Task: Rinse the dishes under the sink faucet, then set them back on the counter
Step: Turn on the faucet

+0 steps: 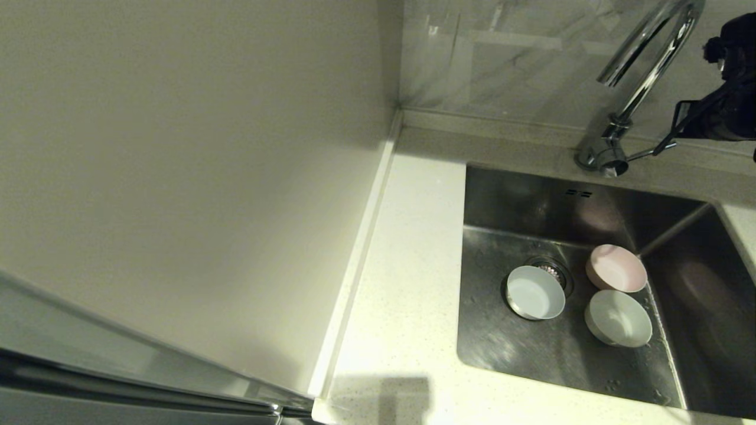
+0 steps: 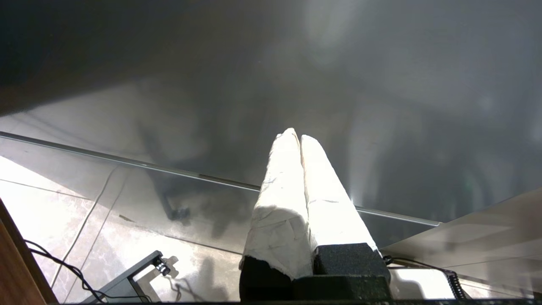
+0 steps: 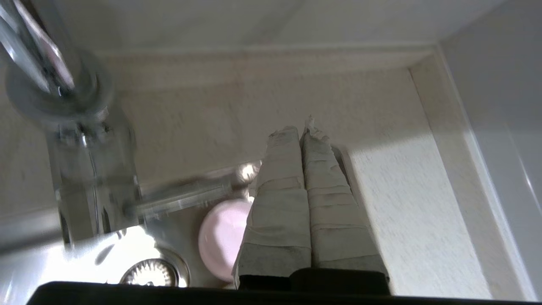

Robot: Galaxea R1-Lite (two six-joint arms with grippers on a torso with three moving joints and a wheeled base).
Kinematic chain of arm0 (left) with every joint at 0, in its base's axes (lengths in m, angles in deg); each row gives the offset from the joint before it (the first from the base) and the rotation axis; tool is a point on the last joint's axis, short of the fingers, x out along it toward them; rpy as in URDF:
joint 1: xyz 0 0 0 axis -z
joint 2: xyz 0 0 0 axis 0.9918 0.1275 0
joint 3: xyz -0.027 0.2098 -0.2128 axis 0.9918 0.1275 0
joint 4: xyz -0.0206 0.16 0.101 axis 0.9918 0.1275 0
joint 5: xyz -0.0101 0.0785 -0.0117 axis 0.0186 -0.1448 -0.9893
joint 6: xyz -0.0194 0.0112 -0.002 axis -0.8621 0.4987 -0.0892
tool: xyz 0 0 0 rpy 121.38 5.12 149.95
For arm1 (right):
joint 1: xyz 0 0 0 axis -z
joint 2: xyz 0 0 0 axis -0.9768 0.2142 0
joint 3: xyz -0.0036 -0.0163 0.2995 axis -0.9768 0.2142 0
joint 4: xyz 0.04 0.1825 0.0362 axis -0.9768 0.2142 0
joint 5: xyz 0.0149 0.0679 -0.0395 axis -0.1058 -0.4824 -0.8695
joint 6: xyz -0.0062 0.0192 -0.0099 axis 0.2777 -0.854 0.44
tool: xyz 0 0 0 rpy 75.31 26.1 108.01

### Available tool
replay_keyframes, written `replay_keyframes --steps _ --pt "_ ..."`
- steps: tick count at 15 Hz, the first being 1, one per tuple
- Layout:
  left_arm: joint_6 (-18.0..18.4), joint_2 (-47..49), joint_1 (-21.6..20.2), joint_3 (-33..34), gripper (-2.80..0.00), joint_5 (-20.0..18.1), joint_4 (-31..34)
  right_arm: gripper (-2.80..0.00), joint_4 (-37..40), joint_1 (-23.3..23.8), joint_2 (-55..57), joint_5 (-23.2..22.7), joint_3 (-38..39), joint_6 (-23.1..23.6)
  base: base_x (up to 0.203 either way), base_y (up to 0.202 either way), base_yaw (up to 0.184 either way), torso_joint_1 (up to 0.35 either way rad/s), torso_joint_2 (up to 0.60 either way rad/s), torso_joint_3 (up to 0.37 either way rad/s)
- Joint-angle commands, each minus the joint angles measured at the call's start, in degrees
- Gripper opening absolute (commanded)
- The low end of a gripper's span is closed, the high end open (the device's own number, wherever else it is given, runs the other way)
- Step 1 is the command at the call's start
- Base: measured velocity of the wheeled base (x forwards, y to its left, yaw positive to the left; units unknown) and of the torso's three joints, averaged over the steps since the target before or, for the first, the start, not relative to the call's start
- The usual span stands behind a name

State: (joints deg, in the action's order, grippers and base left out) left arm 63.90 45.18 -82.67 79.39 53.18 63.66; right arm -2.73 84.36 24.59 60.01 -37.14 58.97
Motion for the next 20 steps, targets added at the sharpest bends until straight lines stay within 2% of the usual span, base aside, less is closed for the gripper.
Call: replay_keyframes --steps 1,5,7,12,17,20 --pt "0.0 -0.2 0.1 0.0 -2.8 0.0 0.0 -2.8 -1.5 -0.1 3.4 0.3 -1.3 0.2 0.0 0.0 0.0 0.0 0.0 0.0" --pt "0.0 -0.2 0.1 0.0 -2.8 0.0 0.0 -2.8 -11.8 -0.8 8.3 0.4 -1.5 4.3 0.0 0.0 0.0 0.0 0.0 0.0" --pt "0.0 -0.2 0.0 0.0 -2.8 0.0 0.0 -2.8 -11.8 -0.7 8.5 1.1 -1.1 7.0 0.0 0.0 0.0 0.0 0.0 0.0" --pt "0.0 -0.3 0.0 0.0 -2.8 0.0 0.0 -2.8 -9.5 -0.6 6.4 2.7 2.0 9.4 0.0 0.0 0.0 0.0 0.0 0.0" --pt "0.0 -0.2 0.1 0.0 -2.8 0.0 0.0 -2.8 -9.6 -0.1 1.1 2.9 10.8 11.4 0.0 0.0 0.0 0.0 0.0 0.0" --pt "0.0 -0.2 0.0 0.0 -2.8 0.0 0.0 -2.8 -10.3 0.1 -0.3 2.9 9.1 11.2 0.0 0.0 0.0 0.0 0.0 0.0"
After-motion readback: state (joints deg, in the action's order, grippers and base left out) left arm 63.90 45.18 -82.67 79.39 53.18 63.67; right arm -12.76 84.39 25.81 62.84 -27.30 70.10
